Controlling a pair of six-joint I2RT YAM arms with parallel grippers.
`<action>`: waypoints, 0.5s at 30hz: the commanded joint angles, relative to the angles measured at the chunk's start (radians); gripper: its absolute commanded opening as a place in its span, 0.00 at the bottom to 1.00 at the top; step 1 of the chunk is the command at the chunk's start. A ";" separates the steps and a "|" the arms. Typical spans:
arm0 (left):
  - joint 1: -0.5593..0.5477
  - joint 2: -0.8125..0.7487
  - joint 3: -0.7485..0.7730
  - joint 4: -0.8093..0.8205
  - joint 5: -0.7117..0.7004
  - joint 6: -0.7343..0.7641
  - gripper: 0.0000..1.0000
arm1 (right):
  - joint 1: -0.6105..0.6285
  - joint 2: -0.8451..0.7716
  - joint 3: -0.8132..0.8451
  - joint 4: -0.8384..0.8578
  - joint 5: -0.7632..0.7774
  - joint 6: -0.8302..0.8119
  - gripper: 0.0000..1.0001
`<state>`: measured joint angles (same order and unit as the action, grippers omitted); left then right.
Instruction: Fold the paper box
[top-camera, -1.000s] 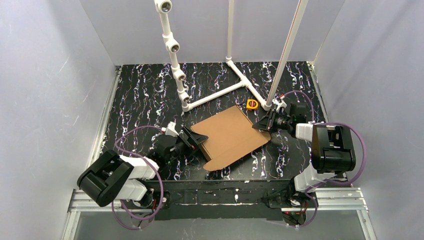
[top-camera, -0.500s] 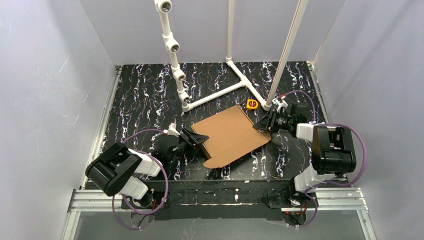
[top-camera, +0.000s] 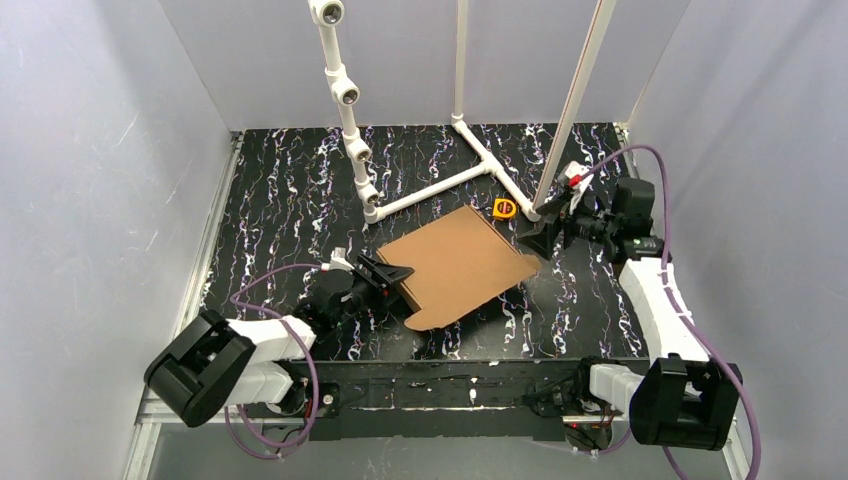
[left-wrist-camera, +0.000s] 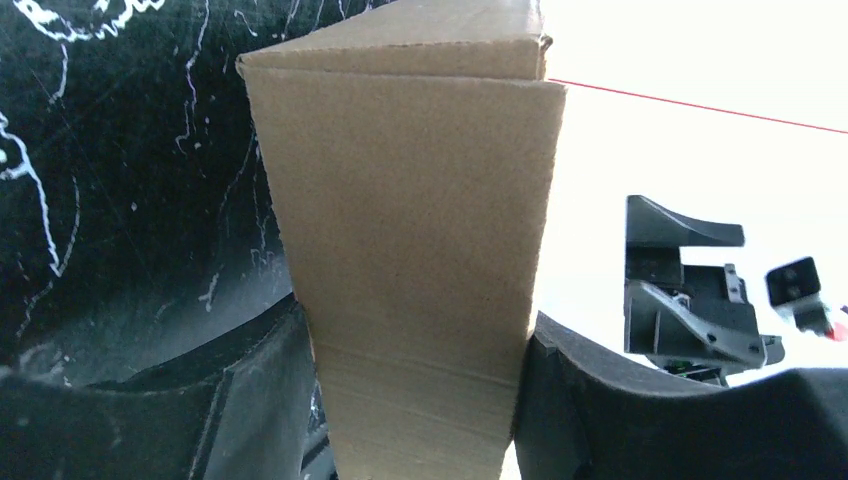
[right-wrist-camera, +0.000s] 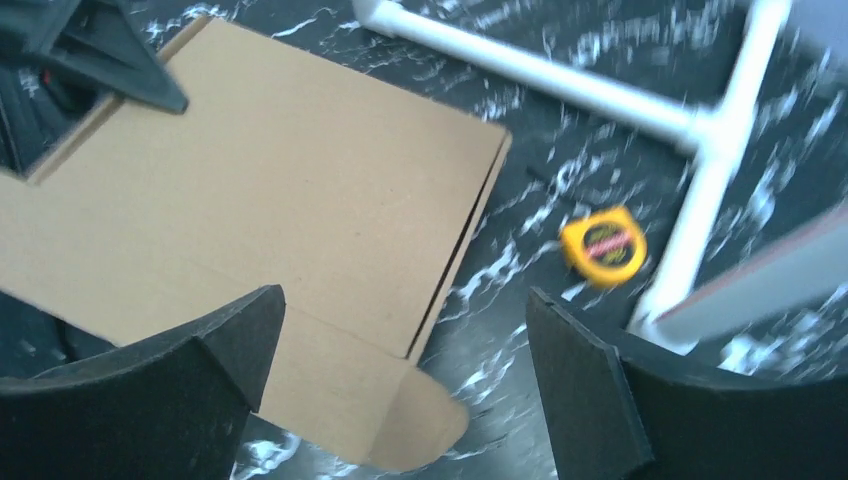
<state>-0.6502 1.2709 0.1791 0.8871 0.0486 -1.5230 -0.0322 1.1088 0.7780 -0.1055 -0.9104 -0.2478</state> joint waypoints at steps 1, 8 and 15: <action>-0.008 -0.111 0.065 -0.161 0.016 -0.083 0.24 | -0.001 0.040 0.186 -0.558 -0.245 -0.877 0.98; -0.017 -0.226 0.152 -0.490 0.013 -0.237 0.25 | 0.187 0.063 0.260 -1.027 -0.184 -1.646 0.98; -0.016 -0.233 0.312 -0.916 0.047 -0.332 0.23 | 0.281 0.068 0.252 -0.963 -0.107 -1.705 0.99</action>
<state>-0.6632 1.0618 0.3927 0.2535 0.0799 -1.7794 0.2157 1.1843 1.0161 -1.0500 -1.0492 -1.8381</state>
